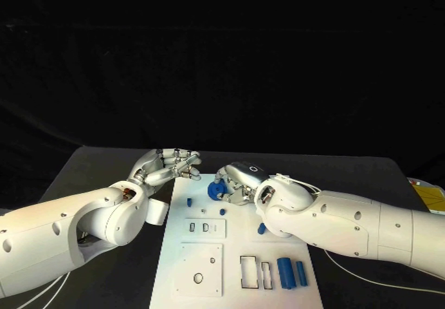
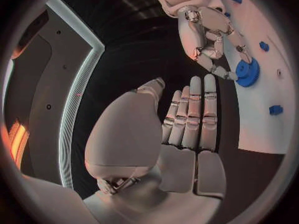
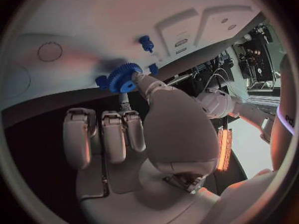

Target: Assemble the parts on the task board

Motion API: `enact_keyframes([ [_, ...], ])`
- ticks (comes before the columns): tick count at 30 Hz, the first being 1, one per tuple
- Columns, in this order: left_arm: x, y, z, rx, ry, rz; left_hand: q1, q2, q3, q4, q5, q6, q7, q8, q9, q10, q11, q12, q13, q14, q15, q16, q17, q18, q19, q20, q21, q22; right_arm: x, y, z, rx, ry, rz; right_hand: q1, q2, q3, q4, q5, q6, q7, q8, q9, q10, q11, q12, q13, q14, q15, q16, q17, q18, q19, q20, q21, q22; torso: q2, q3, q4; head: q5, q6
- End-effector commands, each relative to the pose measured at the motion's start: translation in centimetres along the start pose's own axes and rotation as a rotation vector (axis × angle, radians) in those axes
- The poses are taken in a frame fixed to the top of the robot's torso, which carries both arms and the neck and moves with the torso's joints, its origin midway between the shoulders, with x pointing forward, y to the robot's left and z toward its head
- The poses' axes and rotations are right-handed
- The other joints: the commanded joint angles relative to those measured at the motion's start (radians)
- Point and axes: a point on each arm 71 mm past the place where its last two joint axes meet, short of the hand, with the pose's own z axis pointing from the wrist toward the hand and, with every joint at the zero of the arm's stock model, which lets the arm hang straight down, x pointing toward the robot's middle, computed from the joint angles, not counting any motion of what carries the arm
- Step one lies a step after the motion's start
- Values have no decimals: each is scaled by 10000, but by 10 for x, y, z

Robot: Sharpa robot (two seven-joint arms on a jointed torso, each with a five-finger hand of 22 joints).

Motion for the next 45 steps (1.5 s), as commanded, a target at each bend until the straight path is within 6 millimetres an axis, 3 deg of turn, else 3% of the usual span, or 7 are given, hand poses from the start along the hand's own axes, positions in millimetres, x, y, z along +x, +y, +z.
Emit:
enact_keyframes([
  [1,3,-1,0,54,179,-110,42,10,54,-3,-58,-17,-11,-54,14,37,4,-64,16,-53,21,29,9,177,-64,33,62,9,4,1,1,-50,256,-395,-78,43,50,-6,-28,313,-243,10,301,399,10,-33,1764,905,26,41,1923,-180,145,-9,-28,1250,1,15,2,34,-31],
  [10,3,-1,0,44,183,-111,42,10,54,-3,-58,-17,-11,-54,14,37,4,-64,16,-53,21,29,9,177,-64,33,62,9,7,-3,3,113,350,-578,-176,-34,94,1,-67,181,-177,-124,284,337,67,-98,1698,903,74,39,1915,-175,126,29,-49,1235,-12,11,-23,12,-82],
  [24,2,-1,0,34,172,-106,42,10,54,-3,-58,-17,-11,-54,14,37,4,-64,16,-53,21,29,9,177,-64,33,62,9,8,-3,3,149,475,-585,-630,-350,-92,163,-112,-705,171,-866,191,31,390,-399,1380,898,361,44,1914,-155,67,292,-130,1187,-16,6,1,-3,-80],
  [27,2,-1,0,33,170,-105,42,10,54,-3,-58,-17,-11,-54,14,37,4,-64,16,-53,21,29,9,177,-64,33,62,9,9,-3,3,162,592,-554,-830,-352,-238,324,-151,-670,175,-910,237,28,402,-390,1384,899,382,49,1926,-152,67,326,-136,1193,-18,8,-3,-1,-69],
  [29,2,-1,0,26,170,-105,35,7,62,1,-60,-27,-3,-64,15,32,10,-83,15,-68,25,36,34,176,-84,36,81,19,10,-4,3,187,711,-564,-1378,-160,-506,849,-830,-521,129,-902,322,97,373,-304,1467,900,365,53,1937,-151,70,336,-141,1203,-20,7,-7,4,-66],
  [32,2,-1,0,5,166,-103,35,7,62,1,-60,-27,-3,-64,15,32,10,-83,15,-68,25,36,34,176,-84,36,81,19,11,-5,2,235,867,-592,-1773,-50,-835,1397,-999,-448,87,-936,410,146,342,-241,1528,915,337,70,2007,-161,103,303,-114,1255,-16,7,-7,9,-61],
  [45,1,-1,0,-35,131,-88,65,50,111,-9,-45,-26,-3,-69,18,37,10,-101,15,-80,24,46,65,179,-101,35,108,34,11,-11,-1,446,1047,-639,-1707,-11,-948,1541,-813,-355,56,-924,477,197,317,-183,1589,927,317,84,2069,-174,140,287,-77,1311,-19,7,1,18,-79],
])
